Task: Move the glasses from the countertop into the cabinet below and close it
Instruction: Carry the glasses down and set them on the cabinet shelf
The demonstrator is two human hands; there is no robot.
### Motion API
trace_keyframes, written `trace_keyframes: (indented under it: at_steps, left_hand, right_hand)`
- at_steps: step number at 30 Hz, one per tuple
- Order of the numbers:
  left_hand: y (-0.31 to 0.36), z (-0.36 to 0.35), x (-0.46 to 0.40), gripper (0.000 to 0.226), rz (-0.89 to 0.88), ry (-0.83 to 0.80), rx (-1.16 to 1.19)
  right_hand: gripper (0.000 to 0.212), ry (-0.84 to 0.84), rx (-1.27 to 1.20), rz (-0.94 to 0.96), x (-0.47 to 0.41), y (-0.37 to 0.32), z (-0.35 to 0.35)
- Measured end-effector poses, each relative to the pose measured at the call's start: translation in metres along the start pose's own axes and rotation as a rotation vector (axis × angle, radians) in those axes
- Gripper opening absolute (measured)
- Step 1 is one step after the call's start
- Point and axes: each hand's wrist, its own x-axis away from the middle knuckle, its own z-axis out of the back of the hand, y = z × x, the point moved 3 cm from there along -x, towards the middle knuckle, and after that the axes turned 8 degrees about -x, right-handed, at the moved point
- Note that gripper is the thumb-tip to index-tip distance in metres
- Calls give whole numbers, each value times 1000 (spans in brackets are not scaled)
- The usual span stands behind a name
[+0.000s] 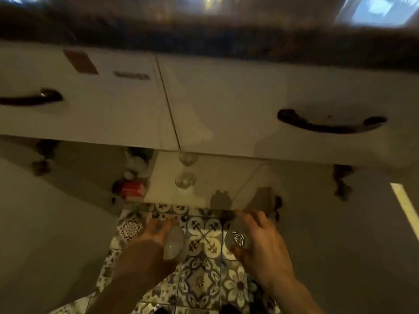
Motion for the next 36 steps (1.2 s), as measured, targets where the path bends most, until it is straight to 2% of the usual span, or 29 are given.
trace_keyframes:
  at_steps: [5, 7, 10, 12, 14, 15, 18, 19, 23, 26, 30, 34, 36]
  left_hand:
    - [10, -66, -50, 81, 19, 44, -10]
    - [10, -92, -75, 83, 10, 45, -5]
    - [8, -128, -110, 73, -25, 93, -4]
    - [4, -153, -133, 68, -71, 121, -27]
    - [-3, -177, -158, 72, -109, 137, -36]
    - [-8, -190, -171, 73, -127, 143, -48]
    - [-21, -211, -214, 69, -147, 165, 30]
    - [-23, -215, -229, 72, -154, 166, 70]
    - [-30, -218, -290, 92, -228, 190, 41]
    - [-30, -220, -332, 93, -278, 226, -17]
    - [-18, -220, -384, 82, -318, 285, -157]
    - [-2, -220, -421, 87, -348, 315, -226]
    - [2, -220, -431, 91, -357, 325, -213]
  right_hand:
    - [80, 21, -5, 13, -35, 54, -56]
    - [83, 24, -3, -4, -55, 72, -77]
    - [79, 21, -3, -61, -82, 95, -112]
    - [67, -4, -19, -114, -99, 108, -135]
    - [35, 6, -41, -132, -121, 120, -158]
    - [33, 33, -59, -142, -131, 126, -169]
    - [74, 87, -117, -103, -173, 132, -196]
    - [79, 108, -125, -79, -188, 134, -202]
    - [81, 193, -135, -1, -250, 140, -219]
    - [87, 256, -80, 23, -298, 148, -227]
    - [89, 249, -36, 110, -359, 156, -229]
    - [87, 250, 0, 188, -408, 159, -230]
    - [90, 247, -17, 164, -429, 158, -231]
